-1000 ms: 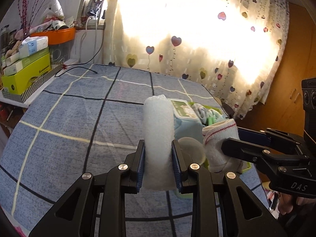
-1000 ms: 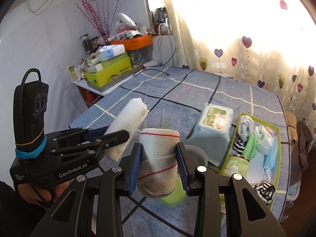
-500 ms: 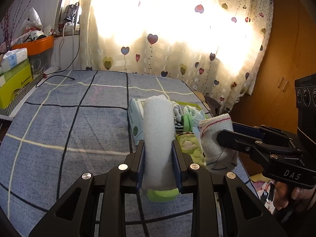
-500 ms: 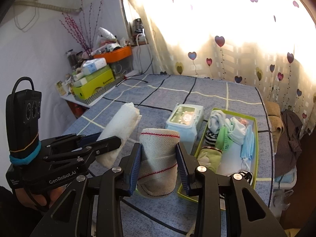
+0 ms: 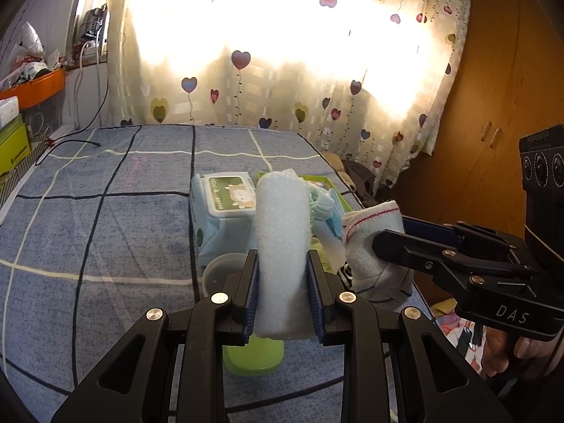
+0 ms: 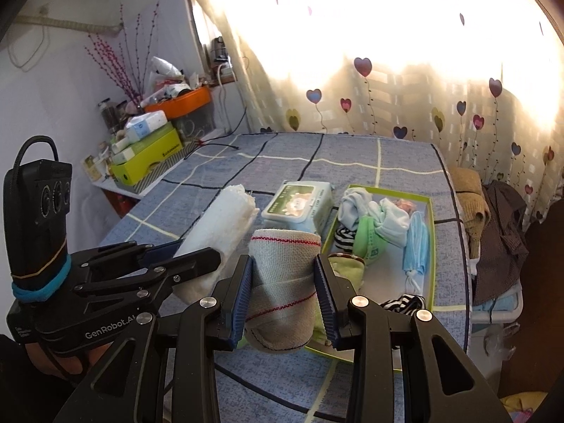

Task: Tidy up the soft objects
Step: 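Lift the white cloth and beige sock and carry both toward the tray, then lower the white cloth and beige sock into the tray and open both grippers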

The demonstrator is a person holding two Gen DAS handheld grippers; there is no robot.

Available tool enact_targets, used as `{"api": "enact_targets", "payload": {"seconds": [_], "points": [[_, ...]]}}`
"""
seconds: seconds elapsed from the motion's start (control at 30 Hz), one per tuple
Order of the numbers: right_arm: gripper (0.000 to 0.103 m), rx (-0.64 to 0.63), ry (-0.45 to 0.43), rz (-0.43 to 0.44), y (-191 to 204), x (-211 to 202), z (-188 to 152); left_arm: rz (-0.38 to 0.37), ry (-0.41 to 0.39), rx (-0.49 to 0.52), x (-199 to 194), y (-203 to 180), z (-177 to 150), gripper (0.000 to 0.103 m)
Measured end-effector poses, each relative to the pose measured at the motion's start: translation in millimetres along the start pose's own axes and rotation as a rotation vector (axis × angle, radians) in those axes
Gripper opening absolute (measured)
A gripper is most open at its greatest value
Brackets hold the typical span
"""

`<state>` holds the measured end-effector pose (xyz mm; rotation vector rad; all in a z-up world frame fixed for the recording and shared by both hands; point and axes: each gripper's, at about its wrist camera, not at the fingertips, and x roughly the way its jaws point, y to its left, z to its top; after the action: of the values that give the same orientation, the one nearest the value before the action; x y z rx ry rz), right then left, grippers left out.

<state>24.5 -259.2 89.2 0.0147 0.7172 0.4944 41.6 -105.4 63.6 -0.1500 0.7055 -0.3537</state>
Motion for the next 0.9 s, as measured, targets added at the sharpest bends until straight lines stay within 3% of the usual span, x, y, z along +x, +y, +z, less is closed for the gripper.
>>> {"api": "enact_targets", "payload": {"seconds": [0.9], "points": [[0.034, 0.086, 0.030, -0.080, -55.1, 7.1, -10.9, -0.054, 0.087, 0.038, 50.7, -30.5, 5.6, 0.026]]}}
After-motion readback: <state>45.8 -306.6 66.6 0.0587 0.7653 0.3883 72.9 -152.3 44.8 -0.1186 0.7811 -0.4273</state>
